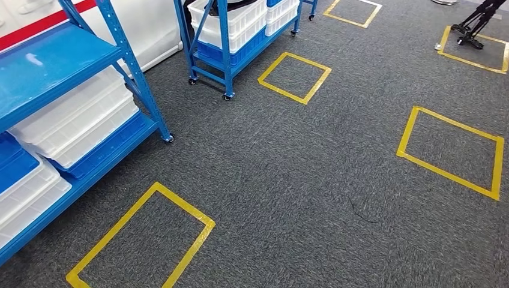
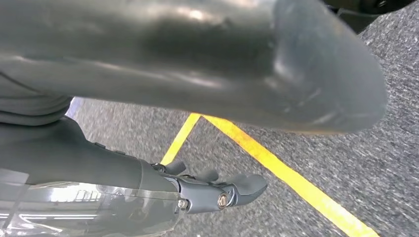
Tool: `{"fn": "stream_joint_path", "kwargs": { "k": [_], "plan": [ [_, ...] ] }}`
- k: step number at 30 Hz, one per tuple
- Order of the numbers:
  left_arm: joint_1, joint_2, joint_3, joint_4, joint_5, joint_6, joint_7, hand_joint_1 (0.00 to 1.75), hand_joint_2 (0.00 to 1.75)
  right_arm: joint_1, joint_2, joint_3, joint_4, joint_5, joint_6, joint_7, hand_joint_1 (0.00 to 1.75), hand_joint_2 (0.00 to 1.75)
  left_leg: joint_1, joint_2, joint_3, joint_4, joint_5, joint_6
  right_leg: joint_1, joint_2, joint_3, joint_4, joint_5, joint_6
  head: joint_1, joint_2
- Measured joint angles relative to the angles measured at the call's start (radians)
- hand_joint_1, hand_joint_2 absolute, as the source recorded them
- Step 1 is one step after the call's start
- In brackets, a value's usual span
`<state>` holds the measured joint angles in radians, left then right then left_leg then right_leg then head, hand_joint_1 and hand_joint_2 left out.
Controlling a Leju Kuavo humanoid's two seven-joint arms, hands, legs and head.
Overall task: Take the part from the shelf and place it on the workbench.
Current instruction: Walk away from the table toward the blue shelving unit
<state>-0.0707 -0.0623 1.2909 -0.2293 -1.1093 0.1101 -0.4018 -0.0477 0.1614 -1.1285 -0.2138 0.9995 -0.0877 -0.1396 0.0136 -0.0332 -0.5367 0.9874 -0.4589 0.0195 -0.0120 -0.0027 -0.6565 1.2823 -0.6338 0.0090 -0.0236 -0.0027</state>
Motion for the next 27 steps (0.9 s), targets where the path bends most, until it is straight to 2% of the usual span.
{"fn": "stream_joint_path", "kwargs": {
  "k": [1,2,4,5,6,8,9,10,12,13,14,15,16,17,19,20,21,23,24,25,27],
  "plan": [
    [0.001,0.0,0.0,0.0,0.0,0.0,0.001,0.0,0.0,0.0,0.0,0.001,0.0,0.002,0.0,-0.001,0.0,0.0,0.001,-0.013,0.0,0.002,0.0,-0.002,-0.004,0.002,0.011,-0.027,0.028,0.002,0.0,0.0],
    [0.001,0.0,0.0,0.0,0.0,0.0,0.002,0.0,0.0,0.001,0.0,0.001,0.0,0.002,0.0,-0.002,0.0,0.0,0.003,-0.027,0.001,0.004,-0.002,-0.005,-0.008,0.01,0.038,-0.088,0.07,0.003,0.0,0.0],
    [-0.001,0.0,0.0,0.0,0.0,0.0,0.002,0.0,0.0,0.003,0.0,0.002,0.0,0.004,0.0,-0.003,0.0,0.0,0.005,-0.052,-0.002,0.011,-0.004,-0.017,-0.013,0.053,0.094,-0.21,0.124,0.002,0.0,0.0],
    [-0.002,0.0,0.0,0.0,0.0,0.0,0.001,0.0,0.0,0.003,0.0,0.002,0.0,0.004,0.0,-0.004,0.0,0.0,0.005,-0.063,-0.006,0.014,-0.004,-0.025,-0.013,0.07,0.109,-0.245,0.134,0.0,0.0,0.0],
    [-0.002,0.0,0.0,0.0,0.0,0.0,0.001,0.0,0.0,0.003,0.0,0.002,0.0,0.004,0.0,-0.005,0.0,0.0,0.006,-0.073,-0.01,0.014,-0.003,-0.033,-0.01,0.077,0.113,-0.256,0.132,-0.005,0.0,0.0],
    [0.001,0.0,0.0,0.0,-0.001,0.0,0.001,0.0,0.0,0.001,0.0,0.003,0.0,0.004,0.0,-0.005,0.0,0.0,0.01,-0.085,-0.017,0.012,0.0,-0.047,-0.006,0.056,0.113,-0.261,0.135,-0.018,0.0,0.0],
    [0.003,0.0,0.0,0.0,-0.001,0.0,0.001,0.0,0.0,0.0,0.0,0.003,0.0,0.004,0.0,-0.005,0.0,0.0,0.01,-0.071,-0.021,0.019,-0.006,-0.051,-0.006,0.044,0.115,-0.265,0.138,-0.027,0.0,0.0],
    [0.004,-0.001,0.0,0.0,-0.001,0.0,0.001,0.0,0.0,0.0,0.0,0.004,0.0,0.004,0.0,-0.005,0.0,0.0,0.01,-0.046,-0.033,0.043,-0.022,-0.054,-0.006,0.031,0.116,-0.269,0.14,-0.037,-0.001,0.0],
    [0.002,-0.001,0.0,0.0,-0.001,0.0,0.0,0.0,0.0,0.004,0.0,0.005,0.0,0.004,0.0,-0.005,0.0,0.0,0.008,0.008,-0.082,0.15,-0.084,-0.057,-0.002,0.003,0.115,-0.273,0.141,-0.049,-0.001,0.0],
    [0.0,-0.001,0.0,0.0,-0.001,0.0,0.001,0.0,0.0,0.005,0.0,0.005,0.0,0.004,0.0,-0.005,0.0,0.0,0.008,0.019,-0.115,0.221,-0.116,-0.058,0.002,-0.011,0.114,-0.273,0.14,-0.052,-0.001,0.0],
    [0.0,-0.001,0.0,0.0,-0.002,0.0,0.001,0.0,0.0,0.007,0.0,0.005,0.0,0.004,0.0,-0.005,0.0,0.0,0.008,0.023,-0.139,0.276,-0.136,-0.059,0.006,-0.026,0.112,-0.272,0.139,-0.054,-0.001,0.0],
    [0.001,-0.002,0.0,0.0,-0.002,0.0,0.001,0.0,0.0,0.007,0.0,0.005,0.0,0.004,0.0,-0.005,0.0,0.0,0.008,0.025,-0.146,0.299,-0.138,-0.059,0.009,-0.04,0.112,-0.27,0.138,-0.055,-0.001,0.0],
    [0.004,-0.002,0.0,0.0,-0.003,0.0,0.001,0.0,0.0,0.006,0.0,0.006,0.0,0.005,0.0,-0.005,0.0,0.0,0.008,0.028,-0.132,0.28,-0.119,-0.057,0.012,-0.052,0.112,-0.269,0.137,-0.056,-0.001,0.0],
    [0.005,-0.002,0.0,0.0,-0.003,0.0,0.001,0.0,0.0,0.005,0.001,0.007,0.0,0.005,0.0,-0.005,0.0,0.0,0.006,0.037,-0.099,0.223,-0.087,-0.053,0.014,-0.064,0.113,-0.267,0.136,-0.057,-0.001,0.0],
    [0.004,-0.001,0.0,0.0,-0.004,0.0,0.001,0.0,0.0,0.004,0.001,0.009,0.0,0.006,0.0,-0.005,0.0,0.0,-0.002,0.076,-0.026,0.085,-0.037,-0.04,0.018,-0.087,0.116,-0.263,0.131,-0.054,-0.001,0.0],
    [0.002,-0.001,0.0,0.0,-0.004,0.0,0.001,0.0,0.0,0.004,0.002,0.009,0.0,0.006,0.0,-0.005,0.0,0.0,-0.006,0.09,-0.006,0.043,-0.026,-0.033,0.02,-0.097,0.117,-0.261,0.129,-0.05,-0.001,0.0],
    [0.001,-0.002,0.0,0.0,-0.004,0.0,0.001,0.0,0.0,0.003,0.002,0.009,0.0,0.006,0.0,-0.005,0.0,0.0,-0.011,0.096,0.0,0.025,-0.025,-0.028,0.02,-0.106,0.117,-0.261,0.129,-0.046,-0.001,0.0],
    [0.005,-0.002,0.0,0.0,-0.004,0.0,0.001,0.0,0.0,-0.002,0.002,0.009,0.0,0.006,0.0,-0.006,0.0,0.0,-0.012,0.077,-0.001,0.018,-0.019,-0.019,0.02,-0.119,0.121,-0.263,0.129,-0.035,-0.001,0.0],
    [0.008,-0.002,0.0,0.0,-0.004,0.0,0.001,0.0,0.0,-0.005,0.002,0.009,0.0,0.006,0.0,-0.007,0.0,0.0,-0.009,0.067,0.002,0.011,-0.013,-0.015,0.018,-0.109,0.122,-0.261,0.125,-0.029,-0.001,0.0],
    [0.009,-0.003,0.0,0.0,-0.004,0.0,0.001,0.0,0.0,-0.005,0.002,0.009,0.0,0.006,0.0,-0.008,0.0,0.0,-0.006,0.057,0.004,0.003,-0.007,-0.01,0.017,-0.086,0.117,-0.247,0.112,-0.023,0.0,0.0],
    [0.007,-0.006,0.0,0.0,-0.004,0.0,0.001,0.0,0.0,-0.003,0.001,0.009,0.0,0.006,0.0,-0.01,0.0,0.0,-0.001,0.039,0.004,-0.006,0.004,-0.002,0.01,-0.026,0.077,-0.158,0.054,-0.013,0.0,0.0]
  ]
}}
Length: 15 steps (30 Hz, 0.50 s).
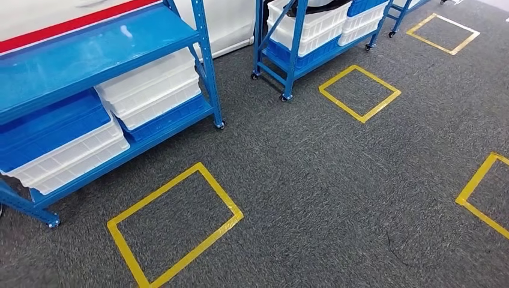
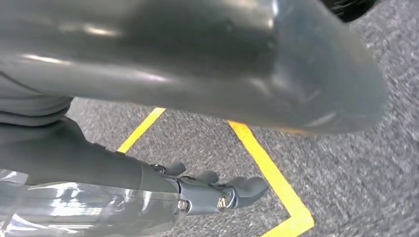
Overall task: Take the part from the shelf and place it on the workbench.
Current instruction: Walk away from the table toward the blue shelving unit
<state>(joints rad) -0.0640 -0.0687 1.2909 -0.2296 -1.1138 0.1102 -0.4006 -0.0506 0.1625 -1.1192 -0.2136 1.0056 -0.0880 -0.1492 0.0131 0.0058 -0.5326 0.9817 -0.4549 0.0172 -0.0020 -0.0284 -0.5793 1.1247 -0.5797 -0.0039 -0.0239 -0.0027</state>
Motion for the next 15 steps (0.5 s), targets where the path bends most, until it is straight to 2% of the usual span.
{"fn": "stream_joint_path", "kwargs": {
  "k": [1,2,3,4,5,6,7,8,9,10,11,12,13,14,15],
  "plan": [
    [-0.002,-0.002,0.0,0.0,0.0,0.0,0.001,0.0,0.0,0.001,0.0,0.0,0.0,0.0,0.0,-0.001,0.0,0.0,0.001,-0.011,-0.004,0.0,0.002,0.002,-0.003,0.017,-0.033,0.067,-0.035,0.003,0.0,0.0],
    [-0.003,-0.004,0.0,0.0,-0.001,0.0,0.002,0.0,0.0,0.002,0.0,0.0,0.0,0.0,0.0,-0.003,0.0,0.0,0.001,-0.022,-0.007,0.001,0.004,0.002,-0.006,0.023,-0.062,0.127,-0.057,0.006,0.0,0.0],
    [-0.002,-0.006,0.0,0.0,-0.002,0.0,0.002,0.0,0.0,0.003,0.0,0.0,0.0,0.0,0.0,-0.005,0.0,0.0,0.001,-0.035,-0.009,0.003,0.004,0.001,-0.009,0.024,-0.079,0.16,-0.061,0.008,0.0,0.0],
    [-0.001,-0.008,0.0,0.0,-0.003,0.0,0.003,0.0,0.0,0.003,0.0,0.0,0.0,0.001,0.0,-0.006,0.0,0.0,0.002,-0.049,-0.01,0.005,0.005,0.0,-0.011,0.025,-0.078,0.155,-0.043,0.01,0.0,0.0],
    [0.0,-0.009,0.0,0.0,-0.005,0.0,0.004,0.0,0.0,0.003,0.0,0.0,0.0,0.001,0.0,-0.008,0.0,0.0,0.003,-0.063,-0.01,0.008,0.004,-0.003,-0.015,0.03,-0.057,0.111,-0.009,0.012,0.0,0.0],
    [0.0,-0.011,0.0,0.0,-0.006,0.0,0.005,0.0,0.0,0.004,-0.001,0.0,0.0,0.001,0.0,-0.009,0.0,0.0,0.005,-0.076,-0.011,0.012,0.003,-0.006,-0.02,0.047,-0.027,0.044,0.03,0.013,0.0,0.0],
    [-0.001,-0.013,0.0,0.0,-0.006,0.0,0.005,0.0,0.0,0.006,-0.001,0.0,0.0,0.001,0.0,-0.01,0.0,0.0,0.005,-0.089,-0.014,0.018,0.0,-0.012,-0.023,0.074,0.002,-0.019,0.057,0.014,0.0,0.0],
    [-0.002,-0.014,0.0,0.0,-0.006,0.0,0.005,0.0,0.0,0.006,-0.001,0.0,0.0,0.001,0.0,-0.01,0.0,0.0,0.006,-0.101,-0.019,0.023,-0.001,-0.019,-0.025,0.095,0.022,-0.065,0.074,0.013,0.0,0.0],
    [-0.003,-0.015,0.0,0.0,-0.006,0.0,0.004,0.0,0.0,0.007,-0.001,0.0,0.0,0.001,0.0,-0.01,0.0,0.0,0.006,-0.112,-0.024,0.026,-0.001,-0.027,-0.025,0.11,0.031,-0.087,0.078,0.01,0.0,0.0],
    [-0.003,-0.015,0.0,0.0,-0.007,0.0,0.004,0.0,0.0,0.006,-0.001,0.0,0.0,0.002,0.0,-0.01,0.0,0.0,0.007,-0.122,-0.028,0.027,0.001,-0.034,-0.022,0.11,0.031,-0.09,0.075,0.005,0.0,0.0],
    [-0.001,-0.016,0.0,0.0,-0.007,0.0,0.004,0.0,0.0,0.004,-0.001,0.0,0.0,0.003,0.0,-0.01,0.0,0.0,0.01,-0.134,-0.032,0.025,0.004,-0.041,-0.021,0.097,0.031,-0.09,0.077,-0.002,0.0,0.0],
    [0.001,-0.017,0.0,0.0,-0.008,0.0,0.003,0.0,0.0,0.003,-0.001,0.0,0.0,0.004,0.0,-0.01,0.0,0.0,0.011,-0.128,-0.035,0.028,0.002,-0.047,-0.02,0.084,0.032,-0.093,0.079,-0.01,0.0,0.0],
    [0.003,-0.018,0.0,0.0,-0.008,0.0,0.003,0.0,0.0,0.003,-0.001,0.0,0.0,0.004,0.0,-0.01,0.0,0.0,0.011,-0.108,-0.041,0.041,-0.007,-0.051,-0.02,0.072,0.034,-0.097,0.081,-0.018,0.0,0.0],
    [0.002,-0.018,0.0,0.0,-0.008,0.0,0.003,0.0,0.0,0.004,-0.001,0.0,0.0,0.005,0.0,-0.009,0.0,0.0,0.011,-0.079,-0.057,0.075,-0.029,-0.054,-0.02,0.057,0.035,-0.1,0.083,-0.026,0.0,0.0],
    [0.0,-0.019,0.0,0.0,-0.008,0.0,0.003,0.0,0.0,0.006,-0.001,0.0,0.0,0.006,0.0,-0.009,0.0,0.0,0.01,-0.046,-0.082,0.131,-0.061,-0.056,-0.017,0.042,0.035,-0.101,0.083,-0.032,-0.001,0.0]
  ]
}}
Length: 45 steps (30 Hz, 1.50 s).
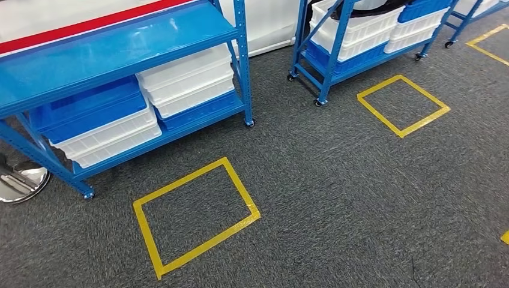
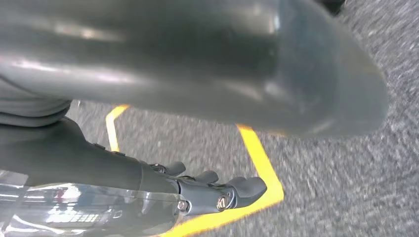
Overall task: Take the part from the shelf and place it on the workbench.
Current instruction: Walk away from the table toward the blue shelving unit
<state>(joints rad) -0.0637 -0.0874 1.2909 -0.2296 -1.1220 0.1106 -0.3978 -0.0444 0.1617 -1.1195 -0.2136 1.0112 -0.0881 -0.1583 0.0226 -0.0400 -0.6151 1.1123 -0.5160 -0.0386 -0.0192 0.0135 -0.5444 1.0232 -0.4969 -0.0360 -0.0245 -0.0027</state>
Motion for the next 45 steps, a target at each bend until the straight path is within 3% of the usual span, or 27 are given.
{"fn": "stream_joint_path", "kwargs": {
  "k": [2,3,4,6,8,10,12,14,16,18,19,20,22,24,29,30,33,34,35,37,38,40,43,45],
  "plan": [
    [-0.004,-0.001,0.0,0.0,0.0,0.0,0.0,0.0,0.0,0.003,0.0,0.0,0.0,0.001,0.0,0.0,0.0,0.0,-0.001,0.029,-0.061,0.133,-0.063,-0.003,0.007,-0.032,-0.001,0.0,-0.002,-0.007,0.0,0.0],
    [-0.003,-0.001,0.0,0.0,0.0,0.0,0.0,0.0,0.0,0.004,0.0,0.0,0.0,0.001,0.0,0.001,0.0,0.0,-0.001,0.032,-0.078,0.175,-0.075,-0.003,0.01,-0.047,-0.001,0.0,-0.003,-0.008,0.0,0.0],
    [-0.002,-0.002,0.0,0.0,0.0,0.0,0.0,0.0,0.0,0.003,0.0,0.0,0.0,0.002,0.0,0.001,0.0,0.0,-0.001,0.033,-0.076,0.179,-0.068,-0.002,0.013,-0.061,0.0,0.0,-0.004,-0.009,0.0,0.0],
    [0.001,-0.002,0.0,0.0,0.0,0.0,-0.001,0.0,0.0,0.001,0.0,0.0,0.0,0.002,0.0,0.001,0.0,0.0,-0.005,0.048,-0.016,0.076,-0.011,0.009,0.018,-0.085,0.004,0.0,-0.006,-0.01,0.0,0.0],
    [-0.002,-0.002,0.0,0.0,0.001,0.0,-0.002,0.0,0.0,-0.001,0.001,0.0,0.0,0.003,0.0,0.001,0.0,0.0,-0.017,0.092,0.054,-0.053,0.032,0.028,0.023,-0.108,0.009,0.001,-0.01,-0.005,0.0,0.0],
    [-0.004,-0.002,0.0,-0.001,0.003,-0.001,-0.005,0.0,0.0,-0.003,0.001,0.0,0.0,0.004,0.0,0.001,0.0,0.0,-0.027,0.113,0.073,-0.099,0.038,0.039,0.024,-0.126,0.012,0.0,-0.011,0.004,0.0,0.0],
    [-0.001,-0.002,0.001,-0.001,0.01,-0.003,-0.009,0.0,0.0,-0.009,0.001,0.0,0.0,0.001,0.0,0.002,0.0,0.0,-0.024,0.095,0.075,-0.11,0.047,0.046,0.023,-0.136,0.017,-0.002,-0.012,0.013,0.0,0.0],
    [0.001,-0.004,0.002,-0.001,0.018,-0.004,-0.012,0.0,0.0,-0.009,0.0,0.0,0.0,-0.002,0.0,0.004,0.0,0.0,-0.016,0.081,0.083,-0.128,0.061,0.055,0.02,-0.099,0.009,0.026,-0.036,0.025,0.001,0.0],
    [-0.003,-0.006,0.002,-0.001,0.022,-0.005,-0.016,0.0,0.0,-0.006,-0.002,-0.001,0.0,-0.002,0.0,0.009,0.0,0.0,-0.012,0.069,0.083,-0.136,0.069,0.062,0.014,-0.041,-0.042,0.129,-0.095,0.034,0.002,0.0],
    [-0.005,-0.007,0.003,-0.001,0.027,-0.005,-0.022,0.0,0.0,-0.003,-0.002,-0.001,0.0,-0.002,0.0,0.013,0.0,0.0,-0.012,0.056,0.079,-0.134,0.07,0.063,0.008,-0.02,-0.103,0.242,-0.135,0.041,0.002,0.0],
    [-0.005,-0.007,0.004,-0.001,0.03,-0.006,-0.024,0.0,0.0,-0.002,-0.002,-0.001,0.0,-0.002,0.0,0.014,0.0,0.0,-0.012,0.05,0.079,-0.132,0.069,0.062,0.006,-0.018,-0.115,0.259,-0.127,0.044,0.001,0.0],
    [-0.005,-0.008,0.004,-0.001,0.033,-0.006,-0.026,0.0,0.0,-0.001,-0.003,-0.001,0.0,-0.002,-0.001,0.016,0.0,0.0,-0.011,0.044,0.079,-0.13,0.067,0.06,0.003,-0.018,-0.109,0.237,-0.1,0.046,0.001,0.0],
    [-0.006,-0.008,0.005,-0.001,0.035,-0.007,-0.03,0.0,0.0,0.0,-0.006,-0.001,0.0,-0.002,-0.002,0.019,0.0,0.0,-0.009,0.035,0.08,-0.121,0.06,0.051,-0.003,-0.017,-0.058,0.118,-0.028,0.049,0.001,0.0],
    [-0.006,-0.007,0.006,-0.002,0.035,-0.008,-0.038,0.0,0.0,-0.001,-0.009,-0.002,0.0,0.0,-0.002,0.022,0.0,0.0,-0.012,0.029,0.076,-0.108,0.05,0.037,-0.003,-0.012,-0.02,0.029,0.004,0.043,0.001,0.0],
    [-0.008,-0.003,0.007,-0.003,0.036,-0.016,-0.073,0.0,0.0,-0.002,-0.011,-0.005,0.0,0.007,-0.002,0.024,0.0,0.0,-0.008,0.03,0.064,-0.076,0.023,0.007,0.001,-0.012,-0.011,0.01,-0.001,0.009,0.001,0.0],
    [-0.009,-0.001,0.007,-0.003,0.036,-0.018,-0.083,0.0,0.0,-0.002,-0.012,-0.007,-0.001,0.008,-0.002,0.024,0.0,0.0,-0.007,0.032,0.044,-0.032,0.0,0.003,0.0,-0.014,-0.008,0.008,-0.003,0.002,0.001,0.0],
    [-0.009,0.004,0.007,-0.003,0.038,-0.03,-0.115,0.0,0.0,0.001,-0.015,-0.01,-0.001,0.012,-0.002,0.027,0.0,0.0,-0.007,0.035,-0.062,0.164,-0.071,-0.002,0.006,-0.016,0.002,0.008,-0.016,-0.009,0.0,0.0],
    [-0.009,0.004,0.007,-0.003,0.038,-0.035,-0.124,0.0,0.0,0.002,-0.015,-0.01,-0.001,0.013,-0.002,0.029,0.0,0.0,-0.008,0.035,-0.084,0.194,-0.068,0.0,0.008,-0.016,0.008,0.008,-0.022,-0.009,0.0,0.0],
    [-0.008,0.005,0.007,-0.003,0.038,-0.039,-0.129,0.0,0.0,0.003,-0.015,-0.011,-0.001,0.014,-0.002,0.031,0.0,0.0,-0.009,0.035,-0.086,0.183,-0.043,0.005,0.011,-0.016,0.017,0.008,-0.029,-0.009,0.0,0.0],
    [-0.007,0.005,0.007,-0.003,0.037,-0.045,-0.133,0.0,0.0,0.005,-0.015,-0.011,-0.001,0.016,-0.002,0.033,0.0,0.0,-0.016,0.036,-0.044,0.066,0.04,0.024,0.014,-0.017,0.04,0.007,-0.045,-0.009,0.001,0.0],
    [-0.007,0.005,0.007,-0.003,0.035,-0.047,-0.128,0.0,0.0,0.005,-0.015,-0.011,0.0,0.017,-0.001,0.034,0.0,0.0,-0.022,0.04,-0.017,0.004,0.067,0.036,0.016,-0.018,0.049,0.006,-0.053,-0.007,0.001,0.0],
    [-0.007,0.005,0.007,-0.004,0.031,-0.048,-0.11,0.0,0.0,0.005,-0.014,-0.012,0.001,0.02,-0.001,0.036,0.0,0.0,-0.034,0.047,0.019,-0.069,0.073,0.057,0.014,-0.02,0.064,0.003,-0.063,0.003,0.0,0.0],
    [-0.005,0.003,0.007,-0.004,0.027,-0.045,-0.08,0.0,0.0,0.002,-0.016,-0.013,0.0,0.023,0.0,0.039,0.0,0.0,-0.034,0.042,0.06,-0.106,0.054,0.072,0.012,-0.023,0.077,0.025,-0.047,0.024,0.0,0.0],
    [-0.004,-0.002,0.007,-0.004,0.024,-0.042,-0.068,0.0,0.0,0.0,-0.018,-0.014,0.0,0.026,0.0,0.041,0.0,0.0,-0.027,0.037,0.098,-0.13,0.047,0.078,0.011,-0.02,0.035,0.103,-0.038,0.035,0.001,0.0]
  ]
}}
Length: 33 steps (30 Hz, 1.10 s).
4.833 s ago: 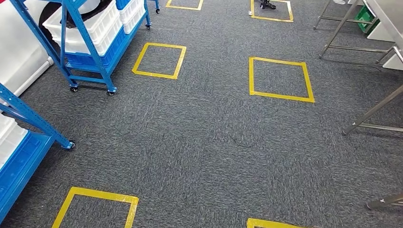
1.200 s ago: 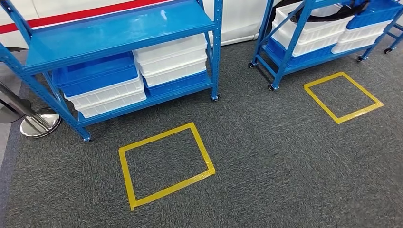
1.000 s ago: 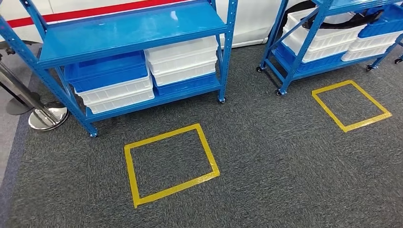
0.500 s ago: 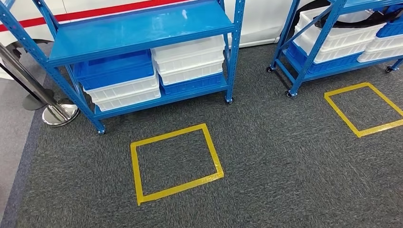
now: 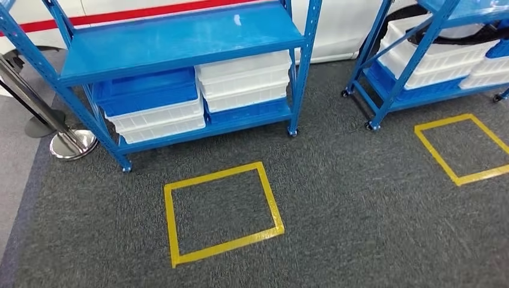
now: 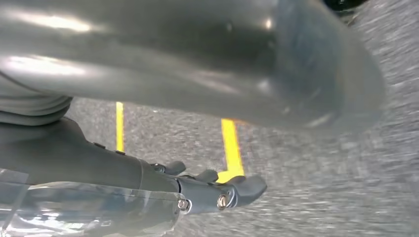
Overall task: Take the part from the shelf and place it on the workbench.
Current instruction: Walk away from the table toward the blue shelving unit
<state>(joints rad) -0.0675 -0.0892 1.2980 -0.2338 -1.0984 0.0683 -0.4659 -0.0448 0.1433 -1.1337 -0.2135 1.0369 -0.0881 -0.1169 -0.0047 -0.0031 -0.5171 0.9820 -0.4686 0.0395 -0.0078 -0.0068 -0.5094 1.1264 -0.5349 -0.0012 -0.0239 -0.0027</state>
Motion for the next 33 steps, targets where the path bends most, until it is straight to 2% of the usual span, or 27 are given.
{"fn": "stream_joint_path", "kwargs": {
  "k": [1,3,5,6,7,9,10,11,12,14,15,16,17,18,19,20,21,22,23,25,26,27,29,30,31,32,33],
  "plan": [
    [0.0,-0.003,0.0,0.0,-0.002,0.001,0.003,0.0,0.0,-0.001,-0.001,0.0,0.0,0.001,0.0,0.001,0.0,0.0,0.002,0.0,0.014,-0.008,-0.006,0.002,-0.002,0.003,-0.041,0.056,-0.009,0.004,0.0,0.0],
    [-0.001,-0.009,0.0,0.0,-0.004,0.001,0.007,0.0,0.0,0.0,-0.003,0.0,0.0,0.002,0.0,0.003,0.0,0.0,0.005,-0.003,0.038,-0.011,-0.025,0.003,-0.006,0.006,-0.131,0.146,-0.056,0.012,0.0,0.0],
    [0.003,-0.015,0.0,0.0,-0.004,0.001,0.009,0.0,0.0,0.004,-0.006,-0.001,0.0,0.003,0.0,0.004,0.0,0.0,0.009,-0.008,0.071,-0.011,-0.053,-0.003,-0.012,0.005,-0.19,0.159,-0.099,0.019,0.0,0.0],
    [0.005,-0.018,0.0,0.0,-0.004,0.001,0.01,0.0,0.0,0.007,-0.008,-0.001,0.0,0.003,0.0,0.005,0.0,0.0,0.012,-0.01,0.09,-0.011,-0.069,-0.008,-0.015,0.005,-0.202,0.132,-0.097,0.023,0.0,0.0],
    [0.007,-0.02,0.0,0.0,-0.004,0.001,0.011,0.0,0.0,0.009,-0.01,-0.001,0.0,0.003,0.0,0.005,0.0,0.0,0.015,-0.012,0.112,-0.011,-0.087,-0.013,-0.017,0.005,-0.205,0.087,-0.064,0.026,0.0,0.0],
    [0.008,-0.022,0.001,0.0,-0.003,0.001,0.012,0.0,0.0,0.015,-0.014,-0.002,0.0,0.004,0.0,0.006,0.0,0.0,0.017,-0.013,0.146,-0.01,-0.124,-0.025,-0.02,0.002,-0.205,-0.014,0.081,0.027,0.0,0.0],
    [0.007,-0.023,0.001,0.0,-0.002,0.002,0.014,0.0,0.0,0.015,-0.015,-0.003,0.0,0.005,0.0,0.006,0.0,0.0,0.016,-0.013,0.159,-0.012,-0.141,-0.033,-0.019,0.001,-0.205,-0.045,0.135,0.022,0.0,0.0],
    [0.005,-0.024,0.001,0.0,-0.002,0.002,0.014,0.0,0.0,0.014,-0.015,-0.003,0.0,0.005,0.0,0.006,0.0,0.0,0.015,-0.012,0.173,-0.016,-0.149,-0.042,-0.017,0.002,-0.204,-0.058,0.163,0.014,0.0,0.0],
    [0.001,-0.024,0.001,0.0,-0.001,0.003,0.014,0.0,0.0,0.011,-0.016,-0.003,0.0,0.006,0.0,0.006,0.0,0.0,0.014,-0.012,0.179,-0.01,-0.144,-0.049,-0.015,0.004,-0.198,-0.058,0.149,0.005,-0.001,0.0],
    [-0.006,-0.026,0.001,-0.001,-0.001,0.003,0.014,0.0,0.0,0.011,-0.016,-0.003,0.0,0.008,0.0,0.006,0.0,0.0,0.015,-0.009,0.155,0.062,-0.101,-0.06,-0.017,0.006,-0.168,-0.067,0.125,-0.011,-0.001,0.0],
    [-0.009,-0.026,0.001,-0.001,-0.001,0.003,0.013,0.0,0.0,0.011,-0.016,-0.003,0.0,0.008,0.0,0.006,0.0,0.0,0.016,-0.008,0.112,0.135,-0.076,-0.064,-0.017,0.005,-0.148,-0.074,0.112,-0.018,-0.002,0.0],
    [-0.01,-0.027,0.001,-0.001,-0.001,0.003,0.013,0.0,0.0,0.012,-0.017,-0.003,0.0,0.009,0.0,0.006,0.0,0.0,0.018,-0.006,0.063,0.209,-0.068,-0.069,-0.018,0.004,-0.125,-0.081,0.099,-0.023,-0.002,0.0],
    [-0.009,-0.027,0.001,-0.001,-0.001,0.003,0.013,0.0,0.0,0.012,-0.018,-0.003,0.0,0.01,0.0,0.005,0.0,0.0,0.019,-0.004,0.014,0.27,-0.081,-0.073,-0.017,0.004,-0.102,-0.088,0.085,-0.026,-0.002,0.0],
    [-0.007,-0.028,0.001,-0.001,-0.002,0.003,0.013,0.0,0.0,0.012,-0.019,-0.003,0.0,0.011,0.0,0.005,0.0,0.0,0.019,-0.003,-0.034,0.311,-0.122,-0.076,-0.017,0.006,-0.076,-0.094,0.069,-0.028,-0.002,0.0],
    [-0.004,-0.028,0.001,-0.001,-0.002,0.003,0.013,0.0,0.0,0.012,-0.019,-0.003,0.0,0.012,0.0,0.004,0.0,0.0,0.019,-0.003,-0.071,0.325,-0.178,-0.076,-0.017,0.008,-0.051,-0.099,0.054,-0.029,-0.002,0.0],
    [-0.002,-0.028,0.001,-0.001,-0.003,0.003,0.013,0.0,0.0,0.012,-0.02,-0.004,0.0,0.012,0.0,0.004,0.0,0.0,0.019,-0.003,-0.1,0.32,-0.231,-0.075,-0.016,0.01,-0.025,-0.104,0.038,-0.028,-0.002,0.0],
    [0.0,-0.029,0.001,-0.001,-0.003,0.003,0.013,0.0,0.0,0.013,-0.02,-0.004,0.0,0.012,0.0,0.003,0.0,0.0,0.019,-0.003,-0.124,0.298,-0.27,-0.074,-0.016,0.011,0.002,-0.108,0.02,-0.027,-0.002,0.0],
    [0.002,-0.029,0.001,-0.001,-0.004,0.003,0.013,0.0,0.0,0.013,-0.02,-0.004,0.0,0.013,0.0,0.003,0.0,0.0,0.019,-0.003,-0.14,0.26,-0.266,-0.069,-0.016,0.012,0.027,-0.111,0.002,-0.025,-0.002,0.0],
    [0.004,-0.03,0.001,-0.001,-0.004,0.003,0.013,0.0,0.0,0.015,-0.02,-0.004,0.0,0.013,0.0,0.003,0.0,0.0,0.018,-0.001,-0.153,0.212,-0.218,-0.064,-0.015,0.013,0.047,-0.113,-0.015,-0.023,-0.002,0.0],
    [0.013,-0.03,0.002,-0.001,-0.004,0.004,0.012,0.0,0.0,0.016,-0.02,-0.004,0.001,0.014,0.0,0.001,0.0,0.0,0.012,0.001,-0.166,0.117,-0.032,-0.05,-0.013,0.017,0.084,-0.111,-0.052,-0.015,-0.001,0.0],
    [0.015,-0.03,0.002,-0.001,-0.003,0.006,0.01,0.0,0.0,0.016,-0.021,-0.004,0.001,0.015,0.0,-0.001,0.0,0.0,0.008,0.001,-0.162,0.096,0.037,-0.043,-0.013,0.019,0.1,-0.112,-0.068,-0.008,-0.002,0.0],
    [0.015,-0.031,0.002,-0.001,-0.003,0.008,0.007,0.0,0.0,0.013,-0.021,-0.004,0.001,0.015,0.0,-0.003,0.0,0.0,0.004,0.0,-0.156,0.087,0.076,-0.037,-0.012,0.022,0.119,-0.115,-0.082,0.001,-0.001,0.0],
    [0.003,-0.031,0.002,-0.001,-0.002,0.013,0.0,0.0,0.0,0.003,-0.021,-0.004,0.0,0.021,0.0,-0.006,0.0,0.0,0.002,-0.004,-0.133,0.088,0.067,-0.023,-0.016,0.022,0.151,-0.131,-0.102,0.018,-0.002,0.0],
    [-0.005,-0.032,0.002,-0.001,-0.002,0.014,-0.003,0.0,0.0,-0.003,-0.021,-0.004,0.0,0.025,0.0,-0.008,0.0,0.0,0.003,-0.006,-0.122,0.08,0.059,-0.015,-0.016,0.019,0.155,-0.124,-0.112,0.023,-0.001,0.0],
    [-0.01,-0.032,0.002,-0.001,-0.003,0.014,-0.005,0.0,0.0,-0.009,-0.021,-0.004,0.0,0.03,0.0,-0.008,0.0,0.0,0.004,-0.007,-0.111,0.07,0.053,-0.008,-0.017,0.016,0.145,-0.1,-0.127,0.026,-0.001,0.0],
    [-0.013,-0.032,0.002,-0.001,-0.003,0.014,-0.006,0.0,0.0,-0.013,-0.021,-0.003,0.0,0.034,0.0,-0.009,0.0,0.0,0.005,-0.008,-0.099,0.061,0.047,-0.003,-0.017,0.013,0.113,-0.046,-0.148,0.027,-0.001,0.0],
    [-0.014,-0.032,0.002,-0.001,-0.003,0.014,-0.007,0.0,0.0,-0.014,-0.021,-0.003,0.0,0.037,0.0,-0.01,0.0,0.0,0.004,-0.01,-0.09,0.055,0.04,0.002,-0.015,0.012,0.064,0.026,-0.17,0.029,-0.001,0.0]
  ]
}}
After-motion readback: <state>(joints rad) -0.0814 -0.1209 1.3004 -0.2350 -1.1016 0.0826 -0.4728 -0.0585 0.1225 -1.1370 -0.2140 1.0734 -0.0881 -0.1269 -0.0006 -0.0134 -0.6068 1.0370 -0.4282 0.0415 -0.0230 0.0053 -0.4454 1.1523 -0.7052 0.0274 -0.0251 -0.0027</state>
